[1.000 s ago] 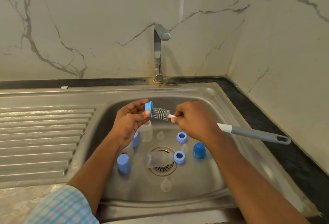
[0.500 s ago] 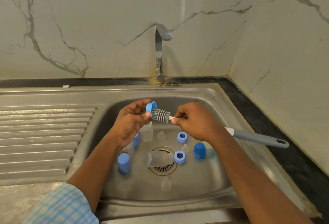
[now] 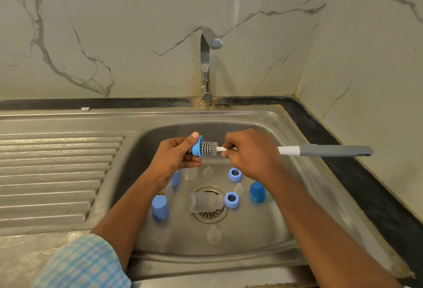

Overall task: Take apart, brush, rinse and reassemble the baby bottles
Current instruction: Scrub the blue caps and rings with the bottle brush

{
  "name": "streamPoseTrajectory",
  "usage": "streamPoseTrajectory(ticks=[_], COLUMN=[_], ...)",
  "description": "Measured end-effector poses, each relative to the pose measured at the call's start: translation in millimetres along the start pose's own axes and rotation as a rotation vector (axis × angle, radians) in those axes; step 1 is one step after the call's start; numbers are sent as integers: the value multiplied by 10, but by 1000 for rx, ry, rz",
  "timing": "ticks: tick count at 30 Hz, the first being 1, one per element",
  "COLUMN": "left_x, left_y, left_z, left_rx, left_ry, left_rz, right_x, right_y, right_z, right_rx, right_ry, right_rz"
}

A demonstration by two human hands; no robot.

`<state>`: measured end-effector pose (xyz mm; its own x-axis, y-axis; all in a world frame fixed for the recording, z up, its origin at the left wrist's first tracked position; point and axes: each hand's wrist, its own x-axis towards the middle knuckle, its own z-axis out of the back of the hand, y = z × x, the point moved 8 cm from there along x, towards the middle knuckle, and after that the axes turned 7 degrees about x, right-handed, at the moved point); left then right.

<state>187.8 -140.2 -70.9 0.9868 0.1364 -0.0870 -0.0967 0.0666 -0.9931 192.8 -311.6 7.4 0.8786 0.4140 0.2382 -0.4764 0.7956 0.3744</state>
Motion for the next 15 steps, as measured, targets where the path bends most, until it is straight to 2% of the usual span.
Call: streamPoseTrajectory(ticks=[3,7,10,15], left_x=[-6,-32,-17,-14], left_y=[-27,-53,-52,-12], left_z=[-56,-111,-80,-55], left_rx=[-143,-103,-111,-75], left_ry=[111,206,173,91], left_rz=[-48,-99,-85,7], right_x=[-5,0,4,2], right_y=[-43,-18,10,20], right_z=[-11,-148,-193,-17], right_rx=[32,40,67,-8], right_ry=[12,126,160,46], right_rz=[-35,-45,-47,-37])
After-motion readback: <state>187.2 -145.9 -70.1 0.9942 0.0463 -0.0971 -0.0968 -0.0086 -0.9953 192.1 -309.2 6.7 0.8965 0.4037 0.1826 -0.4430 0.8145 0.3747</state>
